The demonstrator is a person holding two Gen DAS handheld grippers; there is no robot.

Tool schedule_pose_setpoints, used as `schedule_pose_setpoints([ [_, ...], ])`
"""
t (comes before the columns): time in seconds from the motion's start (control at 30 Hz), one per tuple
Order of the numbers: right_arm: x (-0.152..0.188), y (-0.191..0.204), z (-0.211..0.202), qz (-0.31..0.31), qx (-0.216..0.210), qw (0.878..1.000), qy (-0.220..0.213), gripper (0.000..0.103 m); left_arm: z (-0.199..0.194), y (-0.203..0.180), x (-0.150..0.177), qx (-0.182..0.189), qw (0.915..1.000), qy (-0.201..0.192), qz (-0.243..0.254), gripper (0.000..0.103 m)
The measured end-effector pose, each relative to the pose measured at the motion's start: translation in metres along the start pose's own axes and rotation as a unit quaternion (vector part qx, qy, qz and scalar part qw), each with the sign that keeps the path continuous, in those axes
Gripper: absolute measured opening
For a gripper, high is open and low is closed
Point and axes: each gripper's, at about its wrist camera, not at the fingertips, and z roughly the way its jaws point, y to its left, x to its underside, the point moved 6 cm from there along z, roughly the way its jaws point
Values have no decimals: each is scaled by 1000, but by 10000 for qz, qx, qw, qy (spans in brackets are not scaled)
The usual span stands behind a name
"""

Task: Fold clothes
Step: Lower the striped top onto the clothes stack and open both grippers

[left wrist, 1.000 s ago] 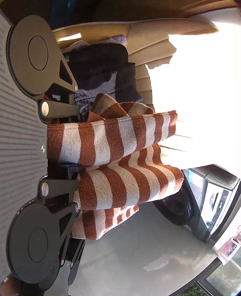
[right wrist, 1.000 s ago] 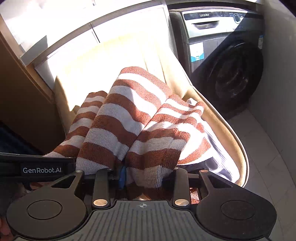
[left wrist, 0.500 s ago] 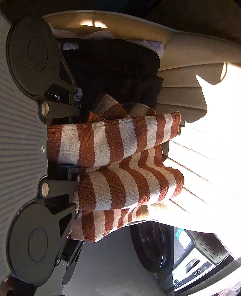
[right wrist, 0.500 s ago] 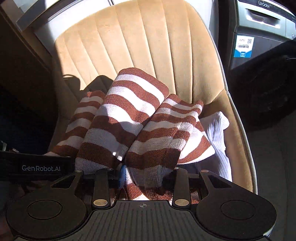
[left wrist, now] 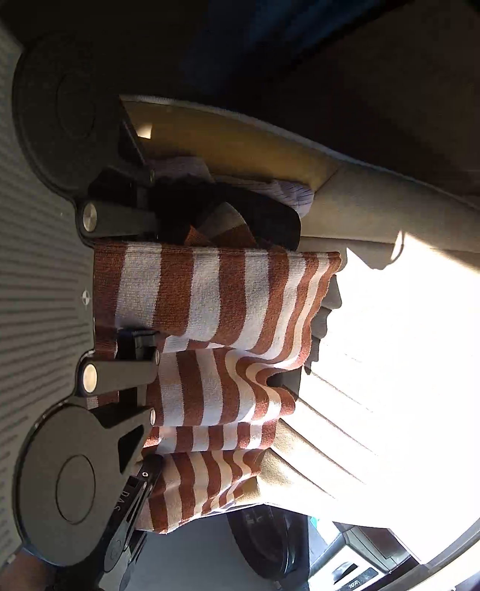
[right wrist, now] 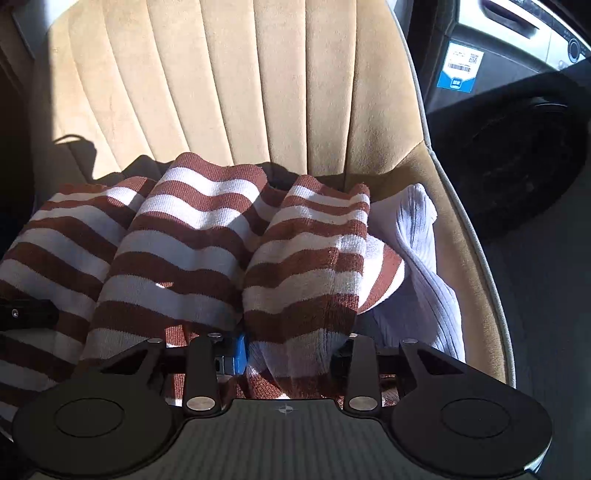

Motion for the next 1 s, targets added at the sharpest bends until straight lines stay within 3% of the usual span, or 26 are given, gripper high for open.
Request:
schedule_pose_setpoints([
  [0.13,12,-13,4,175,202,9996,7,32,31,22,10,148,9986,444,-236,39],
  [0.2,17,-16,10,233,289,9993,9,35,34,21,10,166,9990,421,4,41],
  [0.23,19,-18,8,342,339,9988,-39,40,33,18,10,101,9989,410,192,46],
  [0.27,20,-21,6,450,389,9982,-87,54,31,16,9,20,9984,411,387,54],
  [0.33,23,-26,1,666,490,9964,-184,74,23,16,9,-259,9976,404,506,59],
  [0.37,25,-29,-1,774,540,9953,-232,76,17,17,9,-396,9974,367,480,61],
  [0.47,32,-49,-17,1414,497,9877,-439,82,-15,13,-1,-716,9969,-246,205,61],
  [0.57,47,-77,-47,2271,684,9681,-811,80,-43,5,-12,-894,9929,-776,80,67],
  [0.73,74,-101,-65,3090,742,9436,-929,70,-34,-19,-5,-366,9972,-489,437,68],
  [0.8,85,-110,-71,3392,751,9328,-955,68,-24,-29,11,-72,9984,-185,537,68],
  [0.87,88,-105,-68,3424,449,9346,-854,61,-12,-40,27,50,9970,73,768,70],
  [0.9,87,-102,-64,3393,328,9368,-792,61,-5,-45,34,55,9953,157,958,73],
  [0.93,88,-101,-60,3391,261,9377,-716,62,1,-50,42,61,9931,240,1147,85],
  [1.0,91,-102,-46,3523,210,9342,-522,62,18,-57,52,-145,9861,272,1635,87],
])
